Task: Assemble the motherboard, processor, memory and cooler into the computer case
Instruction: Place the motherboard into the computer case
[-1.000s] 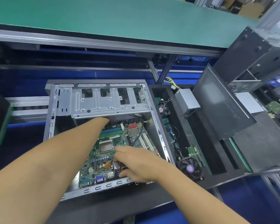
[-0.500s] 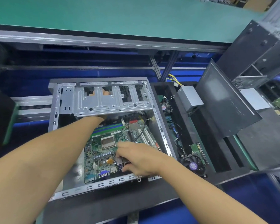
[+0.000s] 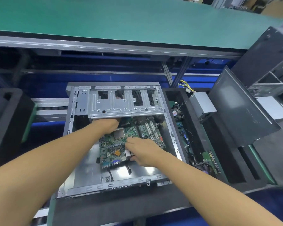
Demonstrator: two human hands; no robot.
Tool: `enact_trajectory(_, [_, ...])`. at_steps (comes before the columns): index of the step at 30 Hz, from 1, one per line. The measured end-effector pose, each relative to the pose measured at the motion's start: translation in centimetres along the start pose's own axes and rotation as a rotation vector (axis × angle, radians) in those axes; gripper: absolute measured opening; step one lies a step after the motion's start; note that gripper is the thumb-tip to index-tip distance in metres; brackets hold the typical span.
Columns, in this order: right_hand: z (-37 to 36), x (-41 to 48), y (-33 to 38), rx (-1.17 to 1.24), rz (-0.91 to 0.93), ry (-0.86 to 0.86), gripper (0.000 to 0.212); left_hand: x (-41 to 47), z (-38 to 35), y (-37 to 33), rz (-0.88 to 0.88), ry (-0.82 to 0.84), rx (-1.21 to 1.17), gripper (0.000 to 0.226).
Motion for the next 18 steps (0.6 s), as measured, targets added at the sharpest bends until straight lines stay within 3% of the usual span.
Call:
enact_trajectory(4, [-0.3, 1.2, -0.5, -0.028, -0.039, -0.012, 0.031, -3.1, 0.1, -2.5, -0.277, -0.156, 0.097, 0.037])
enact_trajectory(6, [-0.4, 1.7, -0.4, -0.04, -0.038, -0.014, 0.032, -4.3, 0.4, -1.8, -0.266, -0.242, -0.008, 0.02])
enact_trajectory(8, [-0.7, 1.9, -0.2, -0.049, -0.036, -0.011, 0.034, -5.4, 0.2, -0.1, -0.145, -0.252, -0.143, 0.012])
enact_trajectory(12, [-1.2, 2.1, -0.2, -0.086, -0.032, 0.004, 0.041, -7.8, -2.6, 3.7, 0.185, 0.078, -0.009, 0.023])
enact_trajectory(14, [-1.3, 2.2, -0.1, -0.092, -0.032, 0.016, 0.042, -9.1, -4.6, 5.1, 0.274, 0.303, -0.085, 0.022])
enact_trajectory(18, [-1.3, 2.3, 0.2, -0.103, -0.027, 0.029, 0.046, -11.0, -7.2, 6.1, 0.31, 0.377, -0.286, 0.026])
Point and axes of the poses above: each hand's wrist, its own x-axis towards the middle knuckle, its own z-axis out of the back of the hand, y = z × x, the point moved 8 cm from there along x, towards the middle knuckle, and after that the axes turned 13 degrees about -x, right-handed, at the moved point
